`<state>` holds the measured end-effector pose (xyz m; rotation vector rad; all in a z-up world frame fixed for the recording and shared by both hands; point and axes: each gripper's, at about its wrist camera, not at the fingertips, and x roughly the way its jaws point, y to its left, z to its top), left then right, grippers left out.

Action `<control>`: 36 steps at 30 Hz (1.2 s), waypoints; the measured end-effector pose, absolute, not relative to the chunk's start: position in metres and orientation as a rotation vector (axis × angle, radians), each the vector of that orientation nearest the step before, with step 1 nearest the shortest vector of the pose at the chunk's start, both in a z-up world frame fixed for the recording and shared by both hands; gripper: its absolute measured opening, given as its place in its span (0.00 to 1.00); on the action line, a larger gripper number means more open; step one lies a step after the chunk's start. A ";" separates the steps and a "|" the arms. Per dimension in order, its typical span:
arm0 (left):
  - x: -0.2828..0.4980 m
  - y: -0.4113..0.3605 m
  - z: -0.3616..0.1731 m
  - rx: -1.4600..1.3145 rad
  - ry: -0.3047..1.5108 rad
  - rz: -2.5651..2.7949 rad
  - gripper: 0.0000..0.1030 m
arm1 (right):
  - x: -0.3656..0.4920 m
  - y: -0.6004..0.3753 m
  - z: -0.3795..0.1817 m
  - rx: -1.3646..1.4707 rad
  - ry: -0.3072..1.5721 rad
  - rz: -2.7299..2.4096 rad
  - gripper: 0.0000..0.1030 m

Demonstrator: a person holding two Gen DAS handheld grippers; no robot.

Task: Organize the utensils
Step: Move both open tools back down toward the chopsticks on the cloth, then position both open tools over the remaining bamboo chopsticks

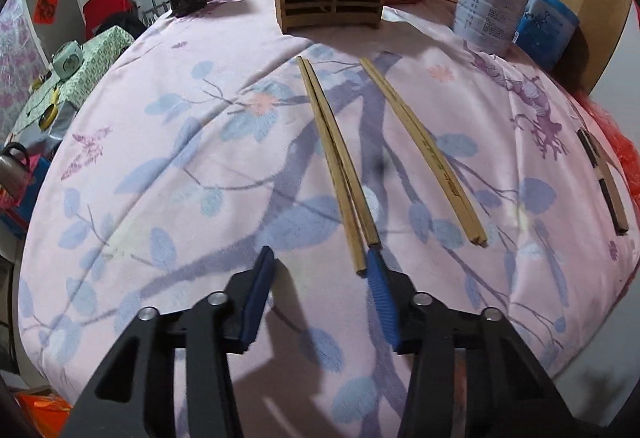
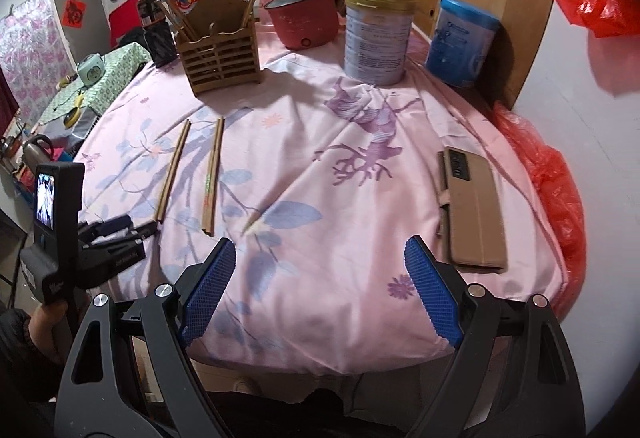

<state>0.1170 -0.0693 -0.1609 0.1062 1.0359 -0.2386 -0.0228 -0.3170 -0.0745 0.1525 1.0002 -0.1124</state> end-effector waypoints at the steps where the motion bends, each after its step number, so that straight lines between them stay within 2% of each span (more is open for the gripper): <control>1: 0.118 -0.069 -0.161 0.118 1.024 -0.226 0.31 | -0.023 -0.318 -0.074 0.152 1.001 -0.115 0.82; 2: 0.120 -0.068 -0.161 0.130 1.016 -0.211 0.20 | -0.023 -0.318 -0.074 0.152 1.000 -0.117 0.82; 3: 0.122 -0.066 -0.161 0.135 1.013 -0.202 0.15 | -0.023 -0.319 -0.074 0.153 1.000 -0.117 0.82; 10: 0.127 -0.020 -0.156 0.079 1.055 -0.111 0.15 | -0.011 -0.305 -0.080 0.178 1.006 -0.032 0.82; 12: 0.122 -0.010 -0.154 0.070 1.062 -0.090 0.29 | -0.004 -0.296 -0.083 0.182 1.002 0.014 0.82; 15: 0.110 0.003 -0.148 0.053 1.066 -0.049 0.41 | 0.009 -0.280 -0.093 0.164 0.989 0.080 0.81; 17: 0.102 0.009 -0.144 0.052 1.076 -0.026 0.45 | 0.020 -0.266 -0.104 0.126 0.984 0.117 0.81; 19: 0.094 0.013 -0.140 0.062 1.085 -0.004 0.50 | 0.030 -0.251 -0.119 0.079 0.999 0.153 0.76; 21: 0.086 0.017 -0.137 0.077 1.084 0.022 0.57 | 0.038 -0.239 -0.134 0.036 1.020 0.180 0.68; 26: 0.068 0.024 -0.133 0.097 1.094 0.086 0.64 | 0.047 -0.233 -0.160 0.027 1.075 0.198 0.64; 29: 0.060 0.029 -0.134 0.091 1.112 0.110 0.64 | 0.052 -0.230 -0.171 0.033 1.095 0.213 0.64; 33: 0.053 0.029 -0.134 0.092 1.129 0.127 0.64 | 0.060 -0.228 -0.186 0.003 1.115 0.196 0.57; 36: 0.053 0.027 -0.133 0.098 1.129 0.133 0.64 | 0.066 -0.236 -0.190 0.009 1.092 0.182 0.57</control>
